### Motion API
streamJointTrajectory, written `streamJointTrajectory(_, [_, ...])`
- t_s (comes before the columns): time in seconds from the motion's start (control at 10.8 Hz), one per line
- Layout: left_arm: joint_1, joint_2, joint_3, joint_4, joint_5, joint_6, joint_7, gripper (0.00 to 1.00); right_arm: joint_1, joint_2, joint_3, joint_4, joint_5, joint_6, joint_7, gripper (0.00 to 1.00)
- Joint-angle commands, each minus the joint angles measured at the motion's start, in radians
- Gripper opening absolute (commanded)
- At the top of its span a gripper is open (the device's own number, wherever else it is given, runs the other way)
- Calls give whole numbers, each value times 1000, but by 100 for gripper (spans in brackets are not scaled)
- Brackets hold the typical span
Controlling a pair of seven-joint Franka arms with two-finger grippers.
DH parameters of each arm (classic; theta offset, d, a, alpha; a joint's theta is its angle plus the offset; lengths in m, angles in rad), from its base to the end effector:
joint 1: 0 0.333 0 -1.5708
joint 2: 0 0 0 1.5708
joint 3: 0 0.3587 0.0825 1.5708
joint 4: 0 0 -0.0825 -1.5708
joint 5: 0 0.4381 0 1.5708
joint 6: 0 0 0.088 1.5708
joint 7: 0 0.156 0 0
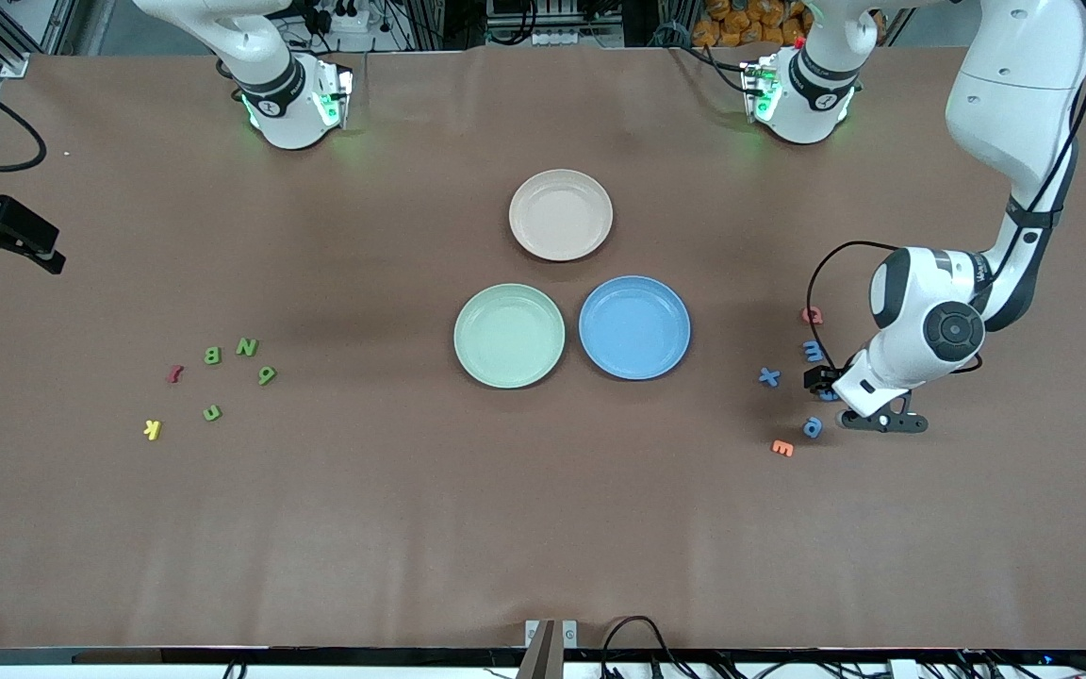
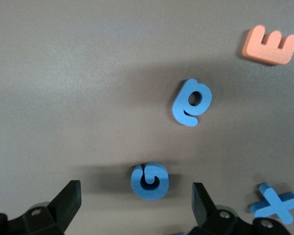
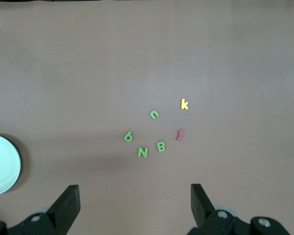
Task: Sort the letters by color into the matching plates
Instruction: 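Move the left gripper down over the blue letter 'a', then close the left gripper on the blue letter 'a'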
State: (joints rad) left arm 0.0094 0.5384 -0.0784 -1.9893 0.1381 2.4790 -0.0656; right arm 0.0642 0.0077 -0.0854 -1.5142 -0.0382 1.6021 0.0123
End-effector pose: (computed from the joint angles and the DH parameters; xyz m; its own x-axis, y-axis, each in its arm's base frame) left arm 0.6540 -0.0425 0.1290 0.9937 -0.1029 -0.0446 -0.1048 -0.9936 -0.0426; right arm 0.6187 -0.0188 0.6466 0.9962 -0.0322 0.0806 -0.0353 -0.9987 0.0378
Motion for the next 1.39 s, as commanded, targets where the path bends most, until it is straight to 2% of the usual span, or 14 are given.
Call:
streamJointTrajectory(0.0, [3,18,2,7,14,11,38,100,-9,-5,6,2,-2,2,2,100])
streamJointTrajectory(0.28, [8,28,2,10,6,11,59,100,-9,-5,6,2,-2,2,2,100])
streamJointTrajectory(0.37, [8,28,2,9,6,11,58,88,-9,-5,6,2,-2,2,2,100])
streamJointTrajectory(0.56, [6,28,2,7,6,9,46,0,-7,-5,6,2,-2,2,3,100])
streamJointTrajectory(1.3, [4,26,2,15,-18,9,36,0,-7,-3,7,2,-2,4,3,100])
